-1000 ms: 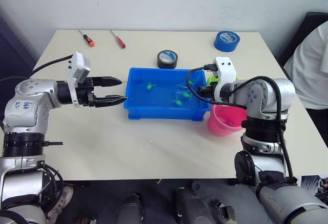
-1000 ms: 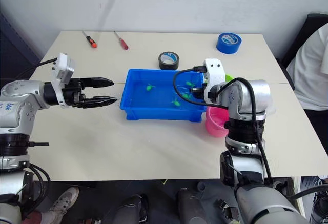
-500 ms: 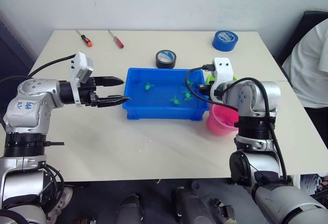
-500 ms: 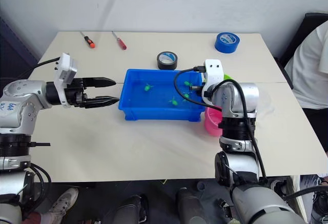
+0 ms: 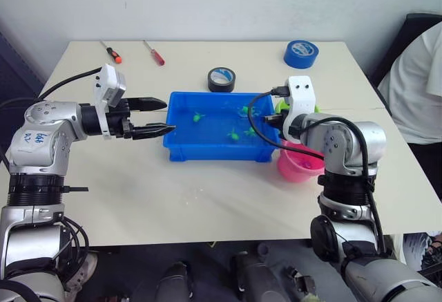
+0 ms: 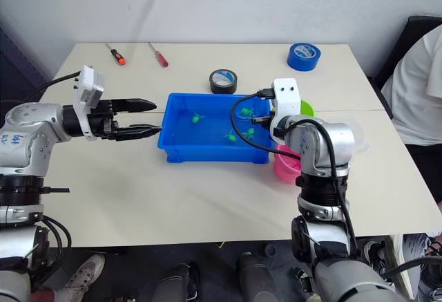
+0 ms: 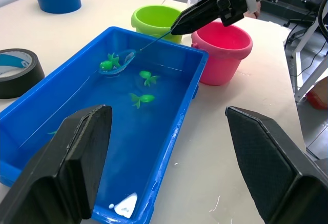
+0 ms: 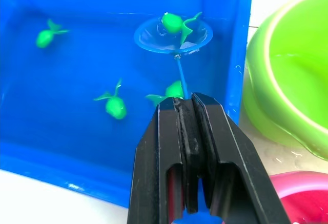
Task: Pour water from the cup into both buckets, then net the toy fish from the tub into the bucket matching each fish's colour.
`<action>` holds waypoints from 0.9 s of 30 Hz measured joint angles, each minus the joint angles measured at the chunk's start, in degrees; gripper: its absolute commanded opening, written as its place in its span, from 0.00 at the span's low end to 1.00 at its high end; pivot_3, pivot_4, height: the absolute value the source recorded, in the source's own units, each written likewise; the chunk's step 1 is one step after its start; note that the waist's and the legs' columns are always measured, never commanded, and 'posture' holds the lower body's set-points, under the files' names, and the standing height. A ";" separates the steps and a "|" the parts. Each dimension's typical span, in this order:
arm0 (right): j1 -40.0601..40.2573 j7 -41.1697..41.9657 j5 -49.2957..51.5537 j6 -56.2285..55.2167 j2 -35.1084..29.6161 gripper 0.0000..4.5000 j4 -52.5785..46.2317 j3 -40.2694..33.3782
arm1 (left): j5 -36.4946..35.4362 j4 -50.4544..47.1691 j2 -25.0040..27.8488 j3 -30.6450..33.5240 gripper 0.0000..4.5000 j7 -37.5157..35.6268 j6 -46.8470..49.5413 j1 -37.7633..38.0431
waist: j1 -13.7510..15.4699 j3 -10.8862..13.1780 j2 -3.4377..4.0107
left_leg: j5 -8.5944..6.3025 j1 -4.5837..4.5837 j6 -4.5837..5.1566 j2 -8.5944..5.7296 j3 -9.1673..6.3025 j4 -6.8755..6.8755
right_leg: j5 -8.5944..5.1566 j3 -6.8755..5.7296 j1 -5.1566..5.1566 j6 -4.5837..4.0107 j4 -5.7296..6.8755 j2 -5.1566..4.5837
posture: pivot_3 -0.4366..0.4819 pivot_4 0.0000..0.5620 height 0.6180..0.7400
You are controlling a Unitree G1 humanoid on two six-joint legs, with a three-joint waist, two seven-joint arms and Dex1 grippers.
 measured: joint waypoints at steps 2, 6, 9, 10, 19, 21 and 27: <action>0.25 0.07 0.65 1.00 -0.02 0.00 -1.76 0.05 | 0.01 0.42 0.00 -0.05 0.86 -0.07 -0.24 -0.33 | 0.02 0.00 0.00 | 0.00 0.00 0.00 0.00 0.00 -0.02 | 0.00 0.00 0.00 0.00 -0.02 0.00 | 0.48 0.27 0.95; 1.85 0.50 1.85 2.81 -0.97 0.00 -4.48 0.43 | 0.09 1.64 0.01 -0.65 0.86 -0.45 -0.67 -0.72 | 0.11 0.00 0.00 | 0.00 -0.01 0.00 -0.01 0.00 -0.02 | 0.00 0.00 0.00 0.00 -0.03 -0.01 | 0.48 0.27 0.95; 5.04 2.89 3.97 3.13 -4.86 0.00 -9.32 1.08 | 0.21 2.15 0.47 -0.64 0.86 -0.57 -1.18 -0.71 | 0.33 0.00 0.00 | -0.01 -0.06 0.02 -0.01 -0.01 -0.04 | 0.00 -0.01 0.00 0.00 -0.10 -0.02 | 0.48 0.27 0.95; 5.50 3.48 4.42 3.12 -5.79 0.00 -10.61 1.06 | 0.30 2.42 0.73 -0.63 0.86 -0.57 -1.33 -0.73 | 0.28 0.00 0.00 | -0.02 -0.05 0.03 -0.01 0.00 -0.04 | 0.00 0.01 0.00 0.00 -0.11 -0.01 | 0.48 0.27 0.95; 6.30 5.78 7.62 3.05 -7.15 0.00 -14.68 1.85 | 0.90 4.13 0.76 -0.83 0.86 -0.74 -2.55 -2.04 | 0.28 0.00 0.00 | -0.02 -0.06 0.04 -0.01 -0.01 -0.03 | 0.00 0.00 0.00 0.00 -0.11 -0.01 | 0.48 0.27 0.95; 6.32 5.81 8.22 3.04 -7.25 0.00 -15.10 1.80 | 0.99 4.19 0.76 -0.99 0.86 -0.97 -2.69 -2.20 | 0.35 0.00 0.00 | -0.03 -0.06 0.04 -0.01 0.00 -0.03 | 0.00 0.00 0.00 0.00 -0.11 -0.01 | 0.48 0.27 0.95; 6.32 5.82 9.33 2.73 -7.58 0.00 -15.38 0.52 | 1.33 5.54 0.70 -1.45 0.86 -1.53 -3.08 -2.48 | 0.45 0.00 0.00 | -0.03 -0.06 0.04 0.00 -0.01 -0.03 | 0.00 0.00 0.00 0.00 -0.11 -0.01 | 0.48 0.27 0.95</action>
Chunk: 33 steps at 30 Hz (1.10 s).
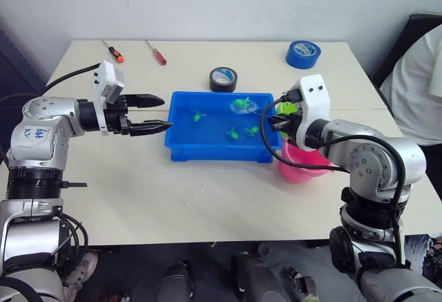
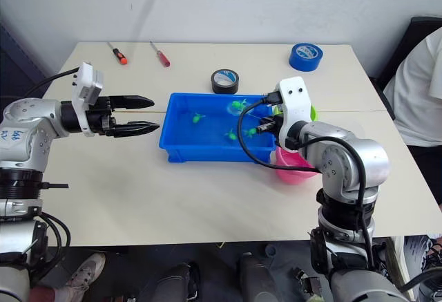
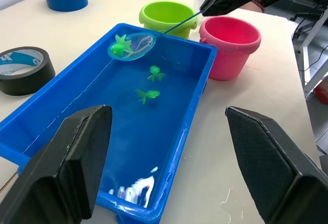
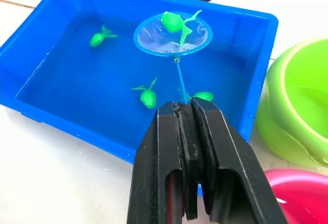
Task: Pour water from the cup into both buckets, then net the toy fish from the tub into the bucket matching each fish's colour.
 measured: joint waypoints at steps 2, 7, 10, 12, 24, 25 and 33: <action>0.00 0.39 0.56 -0.22 -0.89 0.00 -0.10 -0.24 | 0.11 0.63 -0.19 -0.23 0.86 -0.17 -0.04 -0.38 | 0.13 0.00 0.00 | 0.00 0.00 0.00 0.00 0.00 0.00 | 0.00 0.00 0.00 0.00 -0.01 0.00 | 0.48 0.27 0.95; -0.79 2.25 2.05 -1.30 -7.50 0.00 -0.99 -5.78 | 0.14 3.27 -2.53 -0.38 0.86 -0.82 -0.67 -4.77 | 1.19 0.01 0.01 | -0.03 -0.03 0.04 -0.02 0.00 0.01 | 0.00 -0.03 0.02 0.00 -0.11 -0.01 | 0.48 0.27 0.95; -0.60 3.76 2.47 -2.31 -14.17 0.00 -0.97 -8.50 | 0.16 5.55 -3.88 -0.49 0.86 -1.44 -1.31 -7.42 | 1.65 0.01 0.02 | -0.06 -0.06 0.11 -0.05 0.00 -0.01 | 0.00 -0.03 0.04 0.01 -0.24 -0.02 | 0.48 0.27 0.95; 0.16 4.82 2.66 -3.17 -18.07 0.00 -1.03 -10.47 | 0.25 7.25 -4.73 -0.60 0.86 -2.06 -1.96 -8.89 | 1.65 0.01 0.02 | -0.08 -0.06 0.13 -0.04 0.01 -0.02 | 0.01 -0.03 0.09 0.02 -0.32 -0.02 | 0.48 0.27 0.95; 13.11 9.81 5.76 -4.64 -28.50 0.00 -5.70 -16.41 | 2.10 14.40 -7.52 -2.39 0.86 -4.88 -5.71 -12.50 | 1.15 0.02 0.04 | -0.08 0.01 0.14 0.05 0.06 -0.02 | 0.02 0.09 0.15 0.06 -0.36 0.13 | 0.48 0.27 0.95; 14.21 9.87 5.83 -5.03 -28.87 0.00 -6.12 -16.12 | 2.23 14.54 -7.52 -2.39 0.86 -5.15 -5.92 -12.61 | 1.27 0.02 0.04 | -0.08 0.00 0.14 0.04 0.05 -0.02 | 0.03 0.09 0.16 0.06 -0.39 0.11 | 0.48 0.27 0.95; 20.73 9.74 2.49 -15.11 -35.54 0.00 -7.72 -6.49 | 3.06 16.36 -7.62 -2.43 0.86 -6.08 -6.42 -12.83 | 1.43 0.02 0.04 | -0.10 -0.02 0.16 0.00 0.08 0.01 | 0.05 0.11 0.18 0.13 -0.48 0.07 | 0.48 0.27 0.95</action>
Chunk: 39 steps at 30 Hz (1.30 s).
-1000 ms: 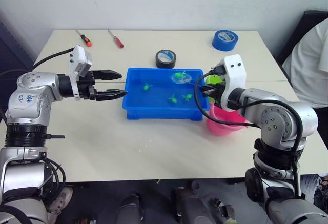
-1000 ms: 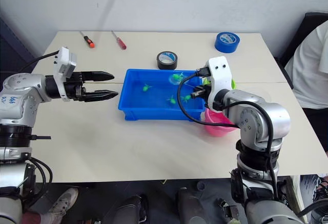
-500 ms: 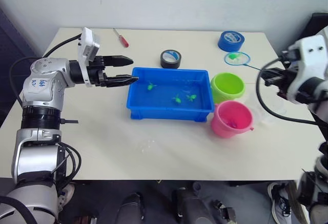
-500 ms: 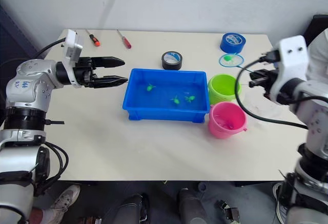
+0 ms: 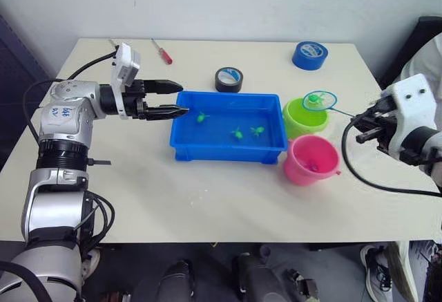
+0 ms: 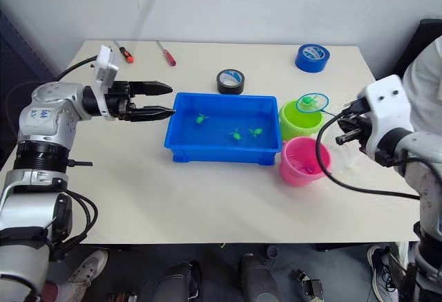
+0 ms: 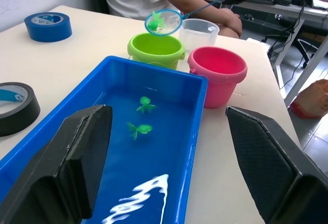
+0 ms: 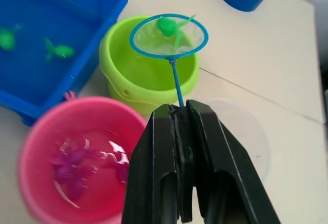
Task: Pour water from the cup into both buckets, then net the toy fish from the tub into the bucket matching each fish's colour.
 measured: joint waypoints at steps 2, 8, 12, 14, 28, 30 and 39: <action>1.47 0.05 -1.51 -3.21 -1.86 0.00 0.03 2.18 | 0.04 -0.01 0.00 0.00 0.86 -0.28 -0.01 0.00 | -0.03 0.00 0.00 | 0.00 0.00 0.00 0.01 0.01 0.01 | 0.00 0.00 0.00 0.00 0.00 0.01 | 0.48 0.27 0.95; 3.86 0.26 -8.50 -12.93 -9.73 0.00 0.78 8.67 | 0.07 -0.11 0.07 0.02 0.86 -0.45 0.00 0.03 | -0.11 0.01 0.02 | 0.00 0.01 0.00 0.02 0.02 0.03 | 0.00 0.01 0.01 0.00 0.02 0.02 | 0.48 0.27 0.95; 3.82 0.63 -13.78 -18.76 -13.26 0.00 2.52 13.44 | 0.06 -0.17 0.07 0.04 0.86 -0.43 0.05 0.05 | -0.08 0.01 0.02 | 0.00 0.01 -0.01 0.02 0.02 0.04 | 0.00 0.01 0.00 0.00 0.03 0.02 | 0.48 0.27 0.95; 3.68 1.36 -16.17 -21.67 -14.49 0.00 2.86 15.44 | 0.06 -0.21 0.07 0.04 0.86 -0.41 0.07 0.08 | -0.07 0.01 0.02 | 0.00 0.01 -0.01 0.01 0.03 0.05 | 0.00 0.02 0.00 0.00 0.04 0.02 | 0.48 0.27 0.95; 0.93 4.54 -37.27 -43.19 -20.20 0.00 8.83 24.38 | 0.02 -2.48 0.19 0.19 0.86 0.24 0.80 1.94 | -0.01 0.02 0.03 | 0.01 0.03 -0.02 0.00 0.05 0.11 | 0.00 0.01 0.00 0.00 0.09 0.01 | 0.48 0.27 0.95; 0.92 5.19 -40.29 -46.50 -20.20 0.00 9.71 24.82 | 0.01 -2.61 0.19 0.22 0.86 0.29 0.90 1.96 | 0.01 0.02 0.03 | 0.01 0.03 -0.02 0.00 0.06 0.11 | 0.00 0.01 0.00 0.00 0.10 0.01 | 0.48 0.27 0.95; 5.30 7.78 -47.17 -54.80 -20.21 0.00 10.50 23.97 | -0.04 -3.41 0.42 0.46 0.86 0.36 1.44 2.38 | 0.02 0.02 0.03 | 0.04 0.08 -0.07 0.01 0.06 0.19 | 0.00 0.01 0.01 0.00 0.23 0.02 | 0.48 0.27 0.95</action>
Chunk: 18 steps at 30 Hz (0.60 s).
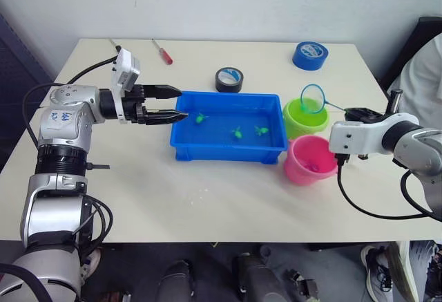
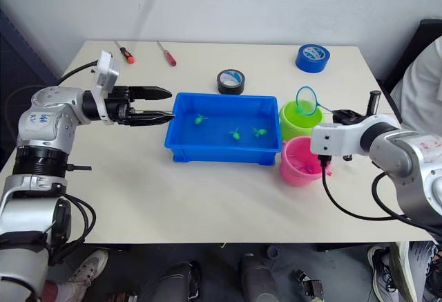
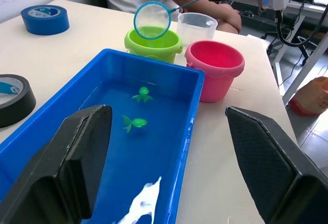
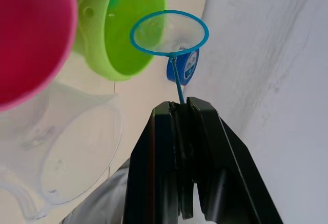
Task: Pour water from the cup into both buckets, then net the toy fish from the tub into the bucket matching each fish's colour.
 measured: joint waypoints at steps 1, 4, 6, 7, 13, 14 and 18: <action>0.89 0.07 -0.81 -0.96 0.00 0.00 -0.07 -0.65 | 0.00 -0.22 0.00 0.01 0.86 0.02 0.01 0.01 | 0.02 0.00 0.00 | 0.00 0.00 0.00 0.00 0.00 0.01 | 0.00 0.00 0.00 0.00 0.03 0.00 | 0.48 0.27 0.95; 2.46 0.21 -3.32 -3.22 -0.03 0.00 -0.01 -1.75 | -0.01 -0.76 0.04 0.04 0.86 0.03 0.05 0.01 | 0.02 0.00 0.00 | 0.01 0.02 -0.01 -0.01 0.02 0.06 | 0.00 0.00 0.00 0.00 0.08 0.00 | 0.48 0.27 0.95; 2.46 0.28 -4.23 -3.93 0.04 0.00 0.00 -2.08 | -0.01 -0.91 0.04 0.04 0.86 0.03 0.08 0.01 | -0.04 0.00 0.00 | 0.01 0.04 -0.01 -0.01 0.04 0.10 | 0.00 0.00 0.00 0.00 0.17 0.00 | 0.48 0.27 0.95; 2.44 0.35 -4.38 -3.92 0.31 0.00 0.02 -2.46 | -0.01 -0.92 0.04 0.04 0.86 0.03 0.10 0.01 | -0.05 0.00 0.00 | 0.02 0.05 -0.03 0.00 0.04 0.13 | 0.00 0.00 0.00 0.00 0.19 0.01 | 0.48 0.27 0.95; -1.42 3.35 -1.09 -1.38 4.89 0.00 -1.83 -7.60 | -0.30 -1.39 1.06 0.59 0.86 -0.08 1.21 1.13 | -0.42 0.00 0.01 | 0.05 0.13 -0.07 0.01 0.09 0.18 | 0.00 -0.01 0.00 0.00 0.36 0.06 | 0.48 0.27 0.95; -4.10 4.73 1.12 1.17 7.23 0.00 -2.90 -8.65 | -0.43 -1.55 1.46 0.62 0.86 -0.12 1.69 1.45 | -0.53 0.00 0.01 | 0.08 0.14 -0.13 0.05 0.07 0.18 | 0.00 -0.02 0.00 0.00 0.38 0.12 | 0.48 0.27 0.95; -12.12 9.73 9.13 15.17 16.23 0.00 -5.74 -10.17 | -0.62 -2.48 2.23 0.82 0.86 -0.03 2.56 2.14 | -0.24 -0.01 -0.01 | 0.11 0.18 -0.16 0.08 -0.10 0.23 | -0.01 -0.05 0.08 -0.03 0.44 0.10 | 0.48 0.27 0.95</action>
